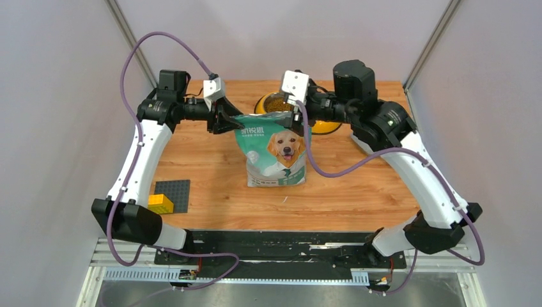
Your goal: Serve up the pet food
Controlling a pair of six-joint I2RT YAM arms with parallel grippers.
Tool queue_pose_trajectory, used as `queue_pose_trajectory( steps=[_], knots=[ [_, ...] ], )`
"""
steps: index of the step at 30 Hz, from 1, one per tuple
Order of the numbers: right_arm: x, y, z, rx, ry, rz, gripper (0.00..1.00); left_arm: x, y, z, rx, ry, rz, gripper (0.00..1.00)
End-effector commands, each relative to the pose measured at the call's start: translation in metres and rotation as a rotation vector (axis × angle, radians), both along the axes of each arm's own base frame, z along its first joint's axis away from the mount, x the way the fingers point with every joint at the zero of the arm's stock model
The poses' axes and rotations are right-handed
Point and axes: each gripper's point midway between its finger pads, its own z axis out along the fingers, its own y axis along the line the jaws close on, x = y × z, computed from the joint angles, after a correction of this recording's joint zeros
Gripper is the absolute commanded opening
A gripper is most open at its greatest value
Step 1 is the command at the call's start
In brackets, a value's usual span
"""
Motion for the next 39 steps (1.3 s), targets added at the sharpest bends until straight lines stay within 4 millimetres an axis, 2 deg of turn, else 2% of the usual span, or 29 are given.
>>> queue_pose_trajectory(
  steps=[1, 8, 15, 19, 22, 26, 29, 30, 32, 36, 39],
  knots=[
    [-0.012, 0.041, -0.005, 0.036, 0.052, 0.193, 0.73, -0.009, 0.0, 0.003, -0.014, 0.051, -0.024, 0.5],
    [0.008, 0.073, -0.025, -0.028, 0.001, 0.237, 0.67, -0.01, 0.001, 0.004, -0.015, 0.015, -0.022, 0.42],
    [0.028, 0.091, -0.057, -0.151, -0.044, 0.195, 0.4, -0.015, -0.003, 0.012, -0.055, -0.005, -0.063, 0.4],
    [0.033, 0.096, -0.071, -0.213, -0.04, 0.173, 0.34, -0.016, -0.005, 0.012, -0.067, 0.001, -0.078, 0.38],
    [0.038, 0.098, -0.075, -0.24, -0.046, 0.157, 0.32, -0.013, -0.006, 0.01, -0.074, 0.011, -0.078, 0.34],
    [0.04, 0.098, -0.083, -0.281, -0.044, 0.145, 0.23, -0.014, -0.006, 0.01, -0.076, 0.006, -0.085, 0.25],
    [0.04, 0.097, -0.088, -0.31, -0.052, 0.144, 0.08, -0.015, -0.005, 0.009, -0.067, -0.008, -0.082, 0.16],
    [0.039, 0.096, -0.089, -0.318, -0.052, 0.145, 0.02, -0.015, -0.005, 0.01, -0.066, -0.014, -0.084, 0.1],
    [0.038, 0.096, -0.091, -0.331, -0.059, 0.145, 0.0, -0.016, -0.005, 0.011, -0.069, -0.029, -0.092, 0.01],
    [0.038, 0.091, -0.096, -0.375, -0.079, 0.12, 0.0, -0.015, -0.003, 0.009, -0.052, -0.064, -0.078, 0.0],
    [0.04, 0.079, -0.099, -0.426, -0.101, 0.09, 0.0, -0.012, 0.002, 0.006, -0.01, -0.12, -0.035, 0.0]
  ],
)
